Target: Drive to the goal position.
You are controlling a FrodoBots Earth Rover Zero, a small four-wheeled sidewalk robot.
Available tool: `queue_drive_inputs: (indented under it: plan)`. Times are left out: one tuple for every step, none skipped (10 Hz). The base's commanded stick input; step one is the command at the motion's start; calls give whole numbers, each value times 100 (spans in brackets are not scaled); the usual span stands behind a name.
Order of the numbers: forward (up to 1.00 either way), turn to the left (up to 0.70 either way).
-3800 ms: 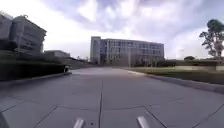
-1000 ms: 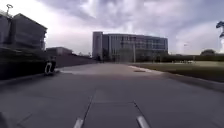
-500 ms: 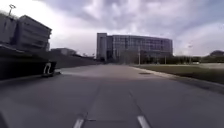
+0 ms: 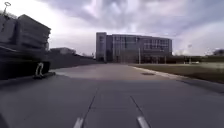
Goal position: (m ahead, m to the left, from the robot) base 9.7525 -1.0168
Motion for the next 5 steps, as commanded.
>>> queue_drive_inputs:
  plan:
    - [100, 20]
    - [100, 9]
    - [100, 0]
    - [100, 0]
    - [100, 0]
